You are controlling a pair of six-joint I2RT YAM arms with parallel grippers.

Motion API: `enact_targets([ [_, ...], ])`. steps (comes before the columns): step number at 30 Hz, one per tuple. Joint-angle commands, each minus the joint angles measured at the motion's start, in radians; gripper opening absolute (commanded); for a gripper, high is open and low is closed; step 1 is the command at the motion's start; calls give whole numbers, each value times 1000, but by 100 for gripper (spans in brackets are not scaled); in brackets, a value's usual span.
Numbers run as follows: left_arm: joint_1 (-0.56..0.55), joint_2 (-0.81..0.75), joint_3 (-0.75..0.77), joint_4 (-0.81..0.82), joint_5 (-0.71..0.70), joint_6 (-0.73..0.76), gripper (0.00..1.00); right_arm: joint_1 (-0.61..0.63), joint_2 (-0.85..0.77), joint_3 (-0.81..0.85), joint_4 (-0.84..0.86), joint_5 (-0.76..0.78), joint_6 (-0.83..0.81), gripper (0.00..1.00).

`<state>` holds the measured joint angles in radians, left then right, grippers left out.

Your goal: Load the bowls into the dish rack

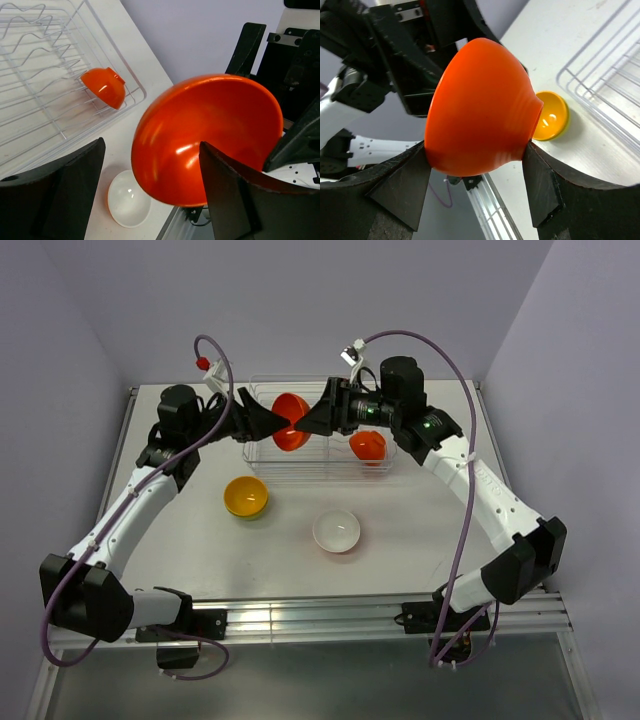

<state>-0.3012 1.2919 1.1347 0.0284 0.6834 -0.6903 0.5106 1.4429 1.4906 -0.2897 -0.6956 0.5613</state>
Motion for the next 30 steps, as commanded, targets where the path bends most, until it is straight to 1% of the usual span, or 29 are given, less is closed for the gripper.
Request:
enact_targets([
  [1,10,-16,50,-16,-15,40,83,-24,2,37,-2,59,-38,0],
  [3,23,-22,53,-25,-18,46,87,-32,8,37,-6,88,-50,0],
  [4,34,-23,56,-25,-16,51,93,-43,10,36,-11,99,-54,0],
  [7,56,-26,71,-59,-15,70,95,-60,22,45,-28,168,-84,0],
  [8,63,-28,76,-73,-13,75,96,-64,36,68,-38,191,-118,0],
  [9,71,-29,80,-77,-15,81,96,-67,45,83,-52,256,-138,0],
  [11,94,-32,88,-82,-15,90,97,-70,82,114,-97,329,-197,0],
  [12,100,-36,94,-88,-15,98,97,-72,102,153,-118,409,-221,0],
  [13,111,-36,97,-91,-13,103,97,-72,120,178,-164,450,-238,0],
  [15,119,-36,103,-100,-15,109,99,-73,177,230,-195,531,-293,0],
  [16,122,-37,106,-99,-12,109,99,-73,197,246,-219,604,-310,0],
  [18,123,-40,109,-99,-7,112,99,-75,253,289,-242,659,-365,0],
  [19,125,-42,114,-110,-8,124,100,-76,272,299,-255,723,-379,0],
  [23,126,-46,128,-156,-42,169,99,-78,353,335,-250,843,-457,0],
  [30,128,-92,68,-102,-44,184,100,-107,465,414,-256,956,-503,0],
])
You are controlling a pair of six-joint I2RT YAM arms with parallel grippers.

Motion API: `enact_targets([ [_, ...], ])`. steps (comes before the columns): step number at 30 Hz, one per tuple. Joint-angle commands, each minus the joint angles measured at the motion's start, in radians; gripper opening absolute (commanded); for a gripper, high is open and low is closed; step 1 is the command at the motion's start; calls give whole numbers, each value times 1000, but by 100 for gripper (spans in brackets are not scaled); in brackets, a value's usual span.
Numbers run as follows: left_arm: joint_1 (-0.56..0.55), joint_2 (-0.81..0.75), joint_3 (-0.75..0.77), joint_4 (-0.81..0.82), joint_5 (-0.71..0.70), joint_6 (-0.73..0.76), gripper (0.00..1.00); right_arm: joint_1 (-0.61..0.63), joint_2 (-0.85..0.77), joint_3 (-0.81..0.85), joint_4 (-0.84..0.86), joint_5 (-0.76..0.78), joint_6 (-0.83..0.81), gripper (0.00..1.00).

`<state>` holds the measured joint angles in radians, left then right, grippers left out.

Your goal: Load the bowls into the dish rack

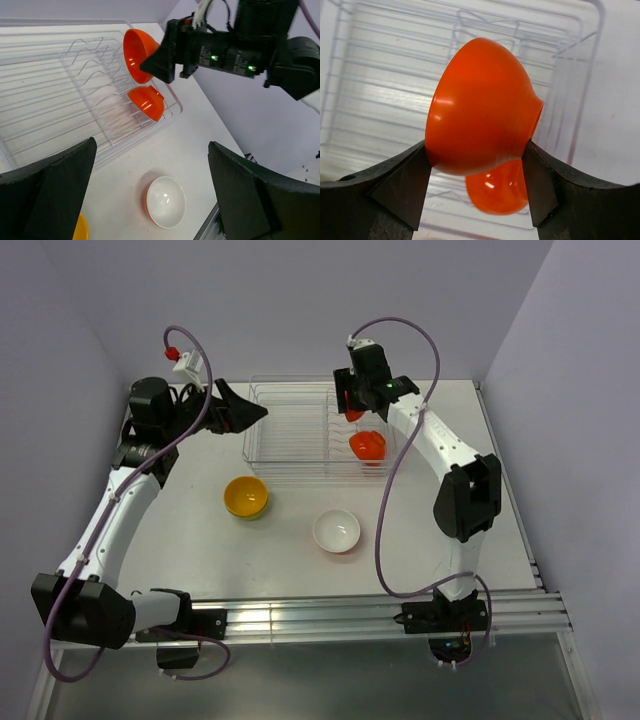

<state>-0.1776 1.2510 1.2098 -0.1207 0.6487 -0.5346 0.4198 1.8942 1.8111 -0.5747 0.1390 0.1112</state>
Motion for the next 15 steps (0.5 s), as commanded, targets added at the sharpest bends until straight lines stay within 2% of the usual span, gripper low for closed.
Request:
enact_targets([
  [1,4,-51,-9,44,-9,33,100,-18,29,106,18,131,-59,0],
  [15,4,-74,-36,35,-32,78,100,-46,192,202,35,194,-186,0],
])
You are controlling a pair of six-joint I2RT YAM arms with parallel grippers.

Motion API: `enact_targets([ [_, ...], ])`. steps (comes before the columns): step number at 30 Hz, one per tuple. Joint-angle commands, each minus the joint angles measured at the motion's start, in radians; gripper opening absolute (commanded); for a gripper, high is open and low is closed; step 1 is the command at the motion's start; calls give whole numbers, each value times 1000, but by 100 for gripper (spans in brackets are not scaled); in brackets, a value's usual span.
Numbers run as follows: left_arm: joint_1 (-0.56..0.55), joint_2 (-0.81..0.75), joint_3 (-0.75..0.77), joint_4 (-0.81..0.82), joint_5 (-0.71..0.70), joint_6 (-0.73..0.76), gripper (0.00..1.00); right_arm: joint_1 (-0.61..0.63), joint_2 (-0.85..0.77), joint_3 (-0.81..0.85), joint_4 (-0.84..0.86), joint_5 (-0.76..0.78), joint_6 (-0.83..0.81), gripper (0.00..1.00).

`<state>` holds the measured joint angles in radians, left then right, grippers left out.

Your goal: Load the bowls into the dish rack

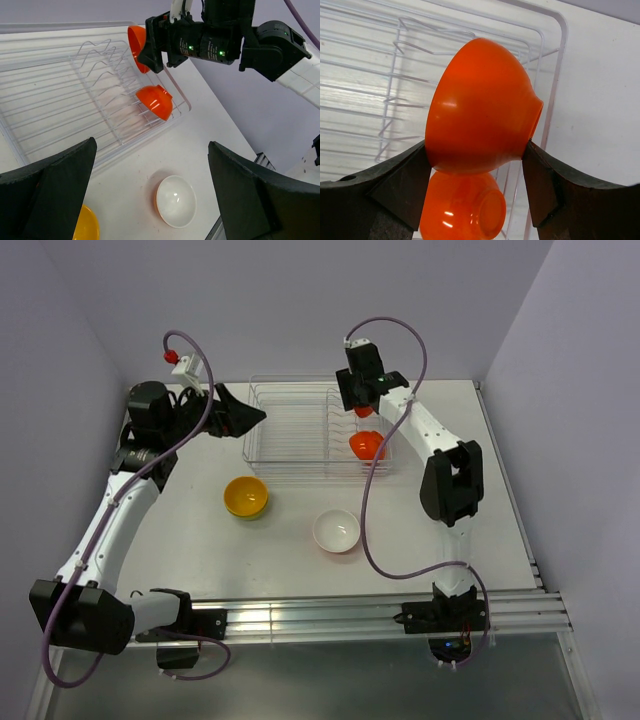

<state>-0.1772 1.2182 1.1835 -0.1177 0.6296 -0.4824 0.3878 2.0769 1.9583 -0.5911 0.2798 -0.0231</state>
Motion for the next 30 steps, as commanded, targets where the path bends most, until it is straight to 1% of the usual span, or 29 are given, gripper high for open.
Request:
enact_targets([
  [1,4,-43,-16,36,-13,25,100,-13,14,51,60,56,-58,0],
  [19,5,-29,-13,55,-11,24,99,-29,130,79,63,99,-149,0],
  [22,5,-26,-12,55,-14,24,100,-29,152,102,45,102,-149,4],
  [25,5,-23,-5,58,-18,24,100,-29,169,126,22,99,-141,11],
  [26,5,-22,-2,56,-19,24,99,-29,170,129,19,98,-137,22],
  [28,5,-23,-2,56,-18,25,100,-30,167,131,19,90,-133,35],
  [29,5,-22,-1,55,-19,27,99,-32,166,131,17,87,-130,50],
  [30,5,-23,-1,53,-18,30,100,-30,166,134,16,84,-130,53],
])
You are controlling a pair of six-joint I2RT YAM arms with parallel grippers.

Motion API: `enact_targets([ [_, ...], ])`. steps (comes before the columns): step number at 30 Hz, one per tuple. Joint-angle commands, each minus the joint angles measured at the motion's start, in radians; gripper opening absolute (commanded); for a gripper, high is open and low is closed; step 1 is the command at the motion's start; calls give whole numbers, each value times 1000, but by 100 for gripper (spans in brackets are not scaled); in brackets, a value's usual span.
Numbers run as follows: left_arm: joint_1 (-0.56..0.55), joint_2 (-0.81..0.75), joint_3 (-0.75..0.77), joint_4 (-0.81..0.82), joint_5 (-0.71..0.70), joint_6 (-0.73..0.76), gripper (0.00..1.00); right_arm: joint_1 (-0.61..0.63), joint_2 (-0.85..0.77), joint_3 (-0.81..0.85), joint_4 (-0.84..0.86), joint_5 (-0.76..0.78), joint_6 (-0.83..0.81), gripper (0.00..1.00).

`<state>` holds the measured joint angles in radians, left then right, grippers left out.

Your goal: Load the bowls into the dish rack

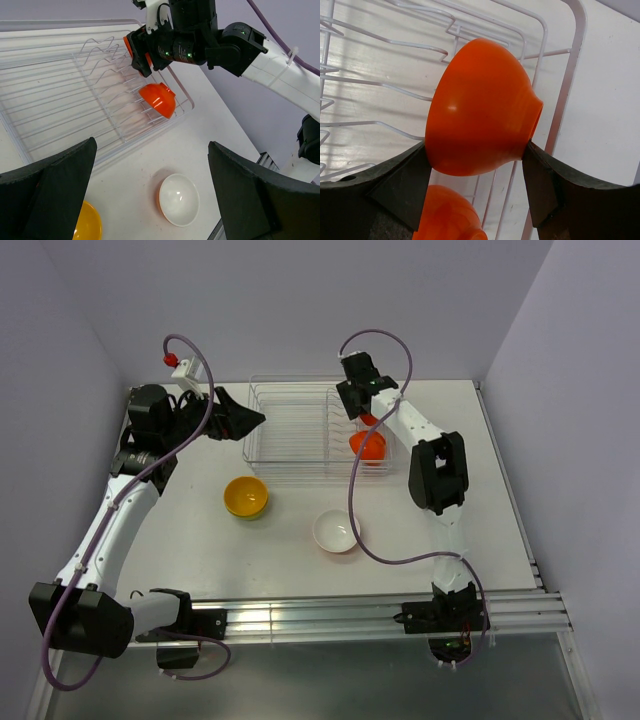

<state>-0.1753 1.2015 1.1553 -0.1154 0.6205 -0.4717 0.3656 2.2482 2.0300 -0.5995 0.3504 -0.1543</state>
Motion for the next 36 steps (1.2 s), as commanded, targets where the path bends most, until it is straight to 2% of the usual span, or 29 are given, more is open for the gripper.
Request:
enact_targets([
  [1,3,-3,30,46,-8,21,100,-8,-6,65,20,9,1,56],
  [2,3,-5,32,46,-8,22,100,-8,-3,76,11,6,1,65],
  [4,3,-5,40,45,-10,31,99,-8,2,87,0,2,-1,72],
  [8,7,-5,55,43,-19,41,99,-8,10,102,-22,-4,-8,93],
  [11,8,0,63,40,-15,42,99,-8,16,111,-32,1,-13,97],
  [17,16,3,80,39,-16,44,100,-8,-10,130,-60,-31,5,98],
  [24,17,-2,86,25,2,45,100,-16,-143,136,-115,-238,53,98],
  [28,17,-11,96,0,1,59,100,-60,-246,107,-201,-491,96,94],
  [36,19,-28,67,26,10,35,99,-230,-321,-23,-338,-852,110,81],
])
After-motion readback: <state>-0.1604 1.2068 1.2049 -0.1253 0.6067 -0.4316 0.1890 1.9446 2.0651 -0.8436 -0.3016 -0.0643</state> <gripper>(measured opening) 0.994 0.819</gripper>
